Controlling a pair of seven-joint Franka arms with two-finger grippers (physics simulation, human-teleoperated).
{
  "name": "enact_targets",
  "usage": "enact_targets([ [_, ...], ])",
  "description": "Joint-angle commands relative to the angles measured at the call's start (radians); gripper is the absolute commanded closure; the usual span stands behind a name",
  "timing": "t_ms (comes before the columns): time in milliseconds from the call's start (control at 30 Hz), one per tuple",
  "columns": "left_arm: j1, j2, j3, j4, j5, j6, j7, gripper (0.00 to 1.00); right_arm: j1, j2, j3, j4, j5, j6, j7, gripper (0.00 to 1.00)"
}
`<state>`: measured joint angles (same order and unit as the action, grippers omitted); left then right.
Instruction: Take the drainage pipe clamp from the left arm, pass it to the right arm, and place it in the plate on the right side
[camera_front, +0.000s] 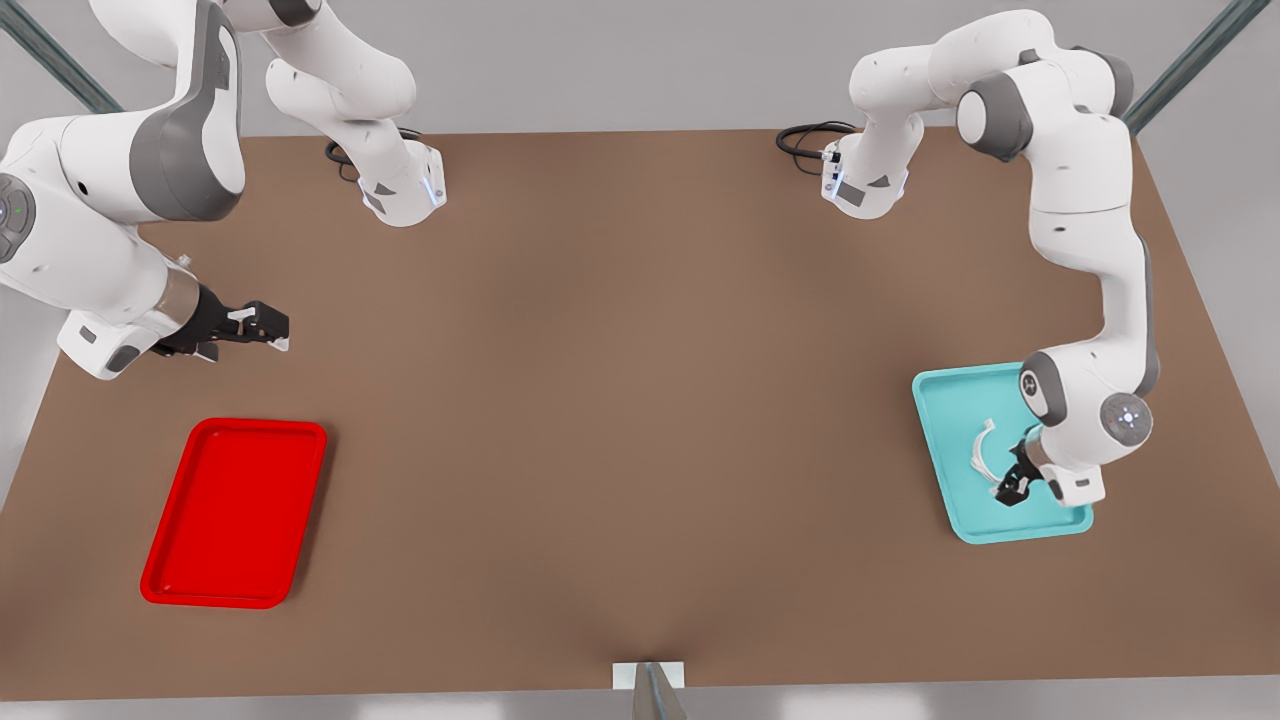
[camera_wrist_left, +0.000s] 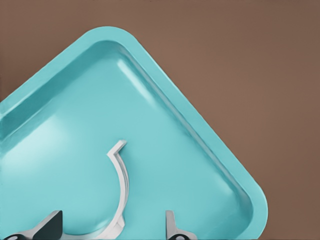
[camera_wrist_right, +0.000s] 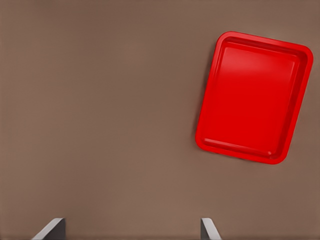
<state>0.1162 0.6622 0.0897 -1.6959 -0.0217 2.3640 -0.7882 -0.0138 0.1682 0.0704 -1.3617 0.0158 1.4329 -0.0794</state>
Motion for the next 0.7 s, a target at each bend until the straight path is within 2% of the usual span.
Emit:
enact_targets([
  [0, 0.008, -0.001, -0.001, -0.002, 0.002, 0.026, -0.304, 0.00, 0.000, -0.001, 0.000, 0.000, 0.001, 0.000, -0.007, 0.00],
  [300, 0.020, 0.048, -0.001, -0.011, 0.000, 0.038, -0.306, 0.00, 0.000, -0.001, 0.000, -0.001, 0.000, 0.000, -0.007, 0.00],
  [367, 0.014, 0.050, -0.001, -0.011, -0.001, 0.040, -0.306, 0.23, 0.000, -0.001, 0.000, -0.001, 0.001, 0.000, -0.008, 0.00],
  [400, 0.013, 0.056, -0.001, -0.014, -0.001, 0.040, -0.306, 0.26, 0.000, -0.001, 0.000, -0.001, 0.001, 0.000, -0.007, 0.00],
  [500, 0.011, 0.056, -0.001, -0.014, -0.001, 0.040, -0.306, 0.33, 0.000, -0.001, 0.000, -0.001, 0.000, 0.000, -0.007, 0.00],
  [667, 0.014, 0.057, -0.001, -0.011, -0.001, 0.040, -0.306, 0.36, -0.002, -0.001, -0.001, -0.002, 0.001, 0.000, -0.008, 0.00],
])
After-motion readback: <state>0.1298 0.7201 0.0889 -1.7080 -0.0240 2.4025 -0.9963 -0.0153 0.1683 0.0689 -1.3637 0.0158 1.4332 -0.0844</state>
